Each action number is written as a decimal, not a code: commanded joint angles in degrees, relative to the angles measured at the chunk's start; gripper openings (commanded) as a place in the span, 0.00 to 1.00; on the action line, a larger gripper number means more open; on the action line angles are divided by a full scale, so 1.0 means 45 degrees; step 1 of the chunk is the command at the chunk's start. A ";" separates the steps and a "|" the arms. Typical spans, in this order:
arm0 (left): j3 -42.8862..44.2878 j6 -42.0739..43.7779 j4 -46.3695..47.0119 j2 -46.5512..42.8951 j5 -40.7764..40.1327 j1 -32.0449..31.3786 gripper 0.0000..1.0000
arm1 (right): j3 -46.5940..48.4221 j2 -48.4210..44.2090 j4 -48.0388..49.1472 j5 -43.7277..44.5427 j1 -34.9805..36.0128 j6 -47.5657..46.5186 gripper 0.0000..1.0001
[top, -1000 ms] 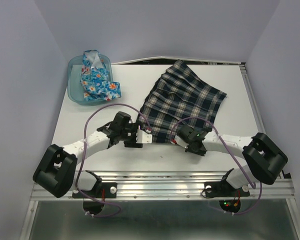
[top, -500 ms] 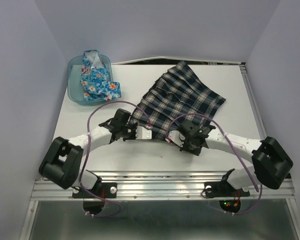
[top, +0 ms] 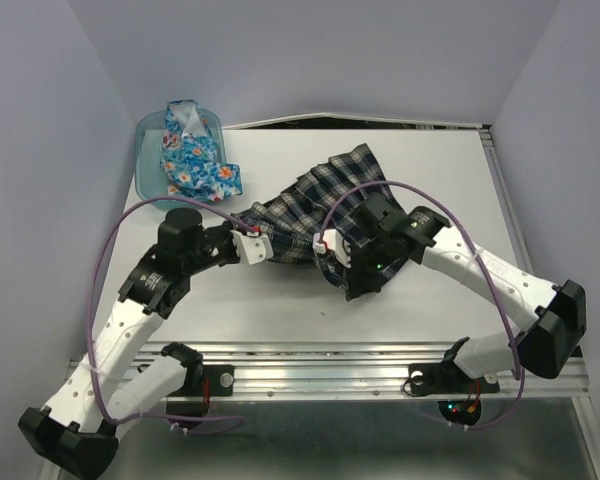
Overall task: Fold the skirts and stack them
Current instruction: Fold the skirt
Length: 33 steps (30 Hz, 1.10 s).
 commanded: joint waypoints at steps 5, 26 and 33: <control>0.2805 -0.1960 0.1792 0.1164 -0.0667 0.0119 0.00 | 0.0624 -0.0274 -0.0843 -0.2299 -0.0318 0.0694 0.01; 1.0111 -0.2703 0.5840 1.0911 0.1090 -0.0115 0.00 | 0.0135 0.1636 -0.2519 -0.5914 -0.8361 -0.3186 0.01; 1.2452 -0.2605 0.6076 1.3959 0.0622 -0.1013 0.00 | 0.0953 0.4892 -0.3925 -0.6676 -1.0551 -0.5747 0.01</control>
